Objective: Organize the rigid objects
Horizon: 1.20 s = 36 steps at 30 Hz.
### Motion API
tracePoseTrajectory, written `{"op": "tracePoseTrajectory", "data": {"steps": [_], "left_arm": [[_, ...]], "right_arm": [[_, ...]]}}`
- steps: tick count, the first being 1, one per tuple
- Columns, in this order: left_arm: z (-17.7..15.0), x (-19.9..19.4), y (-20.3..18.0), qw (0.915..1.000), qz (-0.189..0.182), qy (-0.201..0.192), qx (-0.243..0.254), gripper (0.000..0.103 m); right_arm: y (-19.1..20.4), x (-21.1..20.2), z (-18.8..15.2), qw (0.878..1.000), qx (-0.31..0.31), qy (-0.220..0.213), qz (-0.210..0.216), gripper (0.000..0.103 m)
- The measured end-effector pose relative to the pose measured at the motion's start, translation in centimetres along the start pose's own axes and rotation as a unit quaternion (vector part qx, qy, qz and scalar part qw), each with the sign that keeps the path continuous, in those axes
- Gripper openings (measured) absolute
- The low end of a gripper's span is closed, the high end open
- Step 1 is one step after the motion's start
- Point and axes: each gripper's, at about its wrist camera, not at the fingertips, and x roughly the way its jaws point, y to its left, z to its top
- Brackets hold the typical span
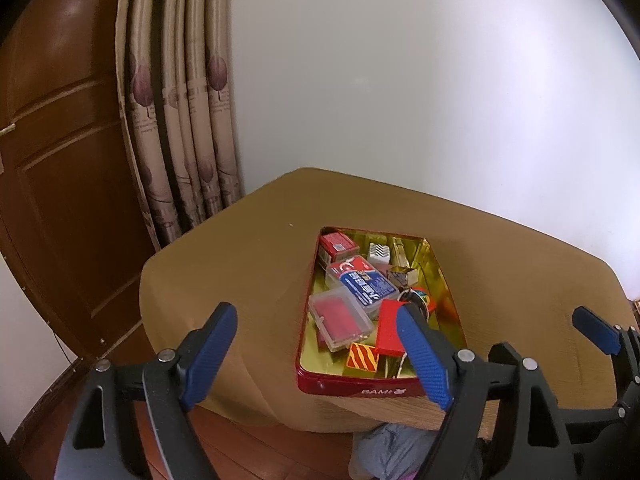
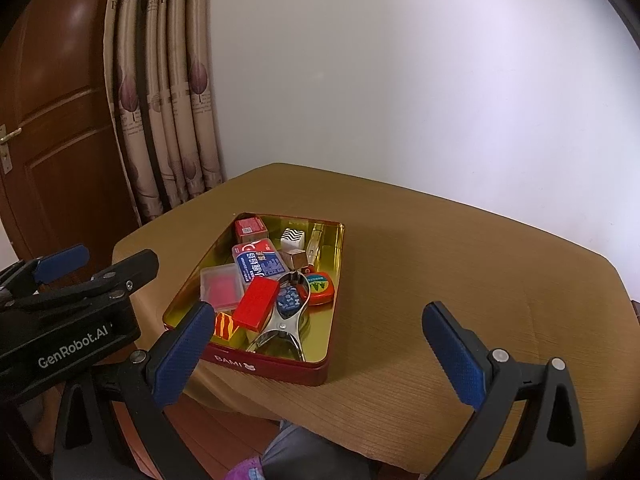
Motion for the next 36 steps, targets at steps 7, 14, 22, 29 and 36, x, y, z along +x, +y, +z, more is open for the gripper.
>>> {"op": "tracePoseTrajectory", "data": {"steps": [7, 14, 22, 29, 36], "left_arm": [[-0.6, -1.8, -0.8, 0.9962, 0.061, -0.062, 0.011, 0.084], [-0.6, -1.9, -0.7, 0.9974, 0.044, -0.055, 0.012, 0.084], [-0.5, -1.1, -0.5, 0.9983, 0.038, -0.043, 0.004, 0.084], [-0.6, -0.9, -0.5, 0.9987, 0.033, -0.039, 0.004, 0.084], [-0.5, -0.5, -0.2, 0.9993, 0.031, -0.019, -0.008, 0.084]], "right_arm": [[-0.2, 0.0, 0.0, 1.000, 0.002, 0.002, 0.004, 0.103], [-0.2, 0.2, 0.0, 1.000, -0.002, 0.005, 0.004, 0.103], [-0.2, 0.3, 0.0, 1.000, -0.004, 0.007, 0.004, 0.103], [-0.3, 0.4, -0.2, 1.000, -0.004, 0.011, 0.005, 0.103], [-0.6, 0.7, -0.2, 1.000, 0.004, 0.011, 0.007, 0.103]]}}
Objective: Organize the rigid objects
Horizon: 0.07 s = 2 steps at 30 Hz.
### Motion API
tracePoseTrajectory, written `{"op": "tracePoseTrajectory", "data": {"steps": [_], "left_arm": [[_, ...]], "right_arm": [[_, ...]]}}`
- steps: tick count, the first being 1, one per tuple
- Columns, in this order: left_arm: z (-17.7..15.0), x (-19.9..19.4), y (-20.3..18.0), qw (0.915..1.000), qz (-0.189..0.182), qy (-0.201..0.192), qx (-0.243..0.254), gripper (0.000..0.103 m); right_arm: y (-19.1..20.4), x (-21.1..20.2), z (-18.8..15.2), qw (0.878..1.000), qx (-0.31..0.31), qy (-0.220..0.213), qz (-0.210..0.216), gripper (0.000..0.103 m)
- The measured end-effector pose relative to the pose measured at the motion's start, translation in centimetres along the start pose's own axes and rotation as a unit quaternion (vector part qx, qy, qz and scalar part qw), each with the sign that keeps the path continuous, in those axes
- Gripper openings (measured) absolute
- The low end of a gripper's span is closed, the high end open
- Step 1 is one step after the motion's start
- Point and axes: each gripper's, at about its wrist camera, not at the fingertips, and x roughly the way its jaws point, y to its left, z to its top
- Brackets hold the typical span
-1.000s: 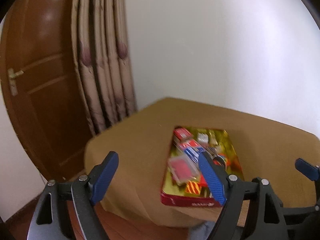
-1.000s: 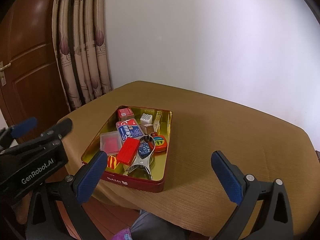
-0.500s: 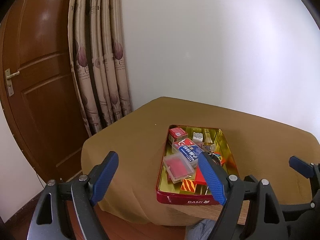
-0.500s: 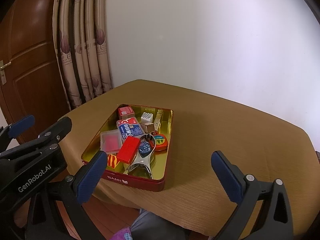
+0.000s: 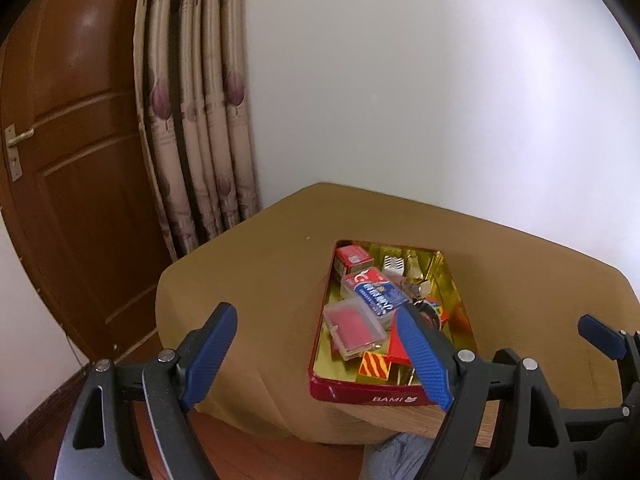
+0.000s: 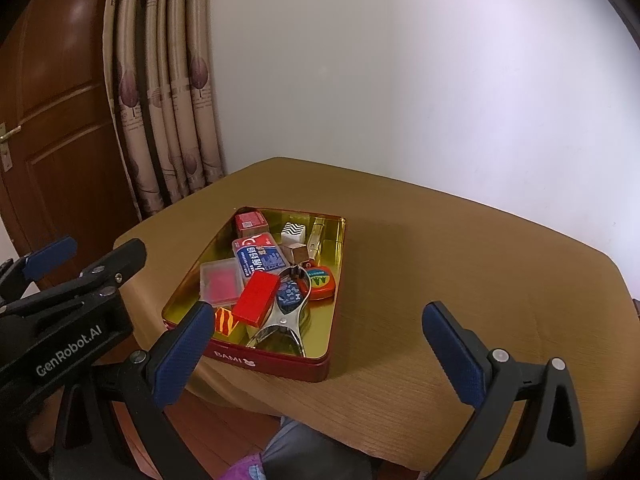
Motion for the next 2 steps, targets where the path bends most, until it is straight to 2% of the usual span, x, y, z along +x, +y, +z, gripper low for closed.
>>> {"op": "tracePoseTrajectory", "data": {"steps": [2], "left_arm": [[0.03, 0.33, 0.21, 0.9999, -0.004, 0.012, -0.006, 0.084]], "right_arm": [[-0.19, 0.14, -0.06, 1.000, 0.003, 0.002, -0.002, 0.103]]}}
